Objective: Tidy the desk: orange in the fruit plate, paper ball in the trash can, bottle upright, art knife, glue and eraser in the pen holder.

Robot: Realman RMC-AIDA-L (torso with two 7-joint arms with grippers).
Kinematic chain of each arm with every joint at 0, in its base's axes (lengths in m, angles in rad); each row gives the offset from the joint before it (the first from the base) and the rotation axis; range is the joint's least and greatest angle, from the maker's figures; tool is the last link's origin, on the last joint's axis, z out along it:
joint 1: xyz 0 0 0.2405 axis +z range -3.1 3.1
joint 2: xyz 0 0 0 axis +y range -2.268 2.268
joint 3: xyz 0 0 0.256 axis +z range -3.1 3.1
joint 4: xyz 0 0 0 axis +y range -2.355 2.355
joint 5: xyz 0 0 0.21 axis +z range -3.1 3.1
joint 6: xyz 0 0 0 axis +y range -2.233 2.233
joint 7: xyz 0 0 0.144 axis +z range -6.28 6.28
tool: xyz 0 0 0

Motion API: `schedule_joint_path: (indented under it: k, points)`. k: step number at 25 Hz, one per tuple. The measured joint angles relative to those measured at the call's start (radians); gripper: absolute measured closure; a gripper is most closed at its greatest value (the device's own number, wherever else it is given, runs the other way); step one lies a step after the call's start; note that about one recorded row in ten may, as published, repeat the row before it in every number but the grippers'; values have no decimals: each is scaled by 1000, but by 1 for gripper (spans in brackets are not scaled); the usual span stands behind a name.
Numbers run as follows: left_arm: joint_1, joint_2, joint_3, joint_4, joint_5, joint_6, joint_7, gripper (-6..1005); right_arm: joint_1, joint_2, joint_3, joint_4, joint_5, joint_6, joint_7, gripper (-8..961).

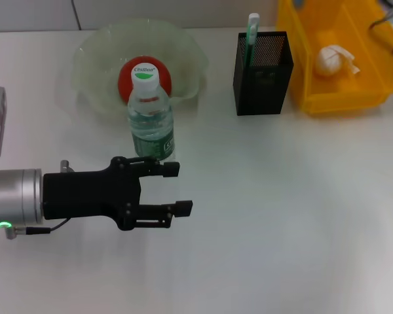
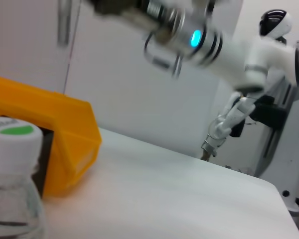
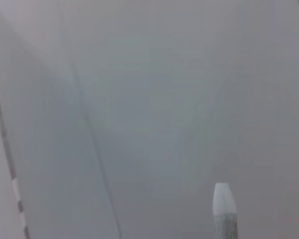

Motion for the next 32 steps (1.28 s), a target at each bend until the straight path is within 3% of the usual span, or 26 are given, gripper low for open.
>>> schedule_joint_path:
  k: [4, 8, 19, 26, 32]
  points:
    - [5, 0, -14, 0, -1, -3, 7, 216, 76, 4, 5, 219, 39, 32, -140, 827]
    - [5, 0, -14, 0, -1, -6, 7, 216, 111, 11, 5, 308, 43, 97, -216, 826]
    - [21, -4, -18, -1, 2, -31, 37, 216, 154, 14, 10, 391, 60, 202, -295, 828]
    - [18, -4, -37, 0, 1, -33, 37, 216, 102, 10, 12, 368, 61, 97, -283, 684]
    - [15, -1, -57, 0, -3, -25, 30, 216, -57, -3, 6, 181, 44, -137, -119, 456]
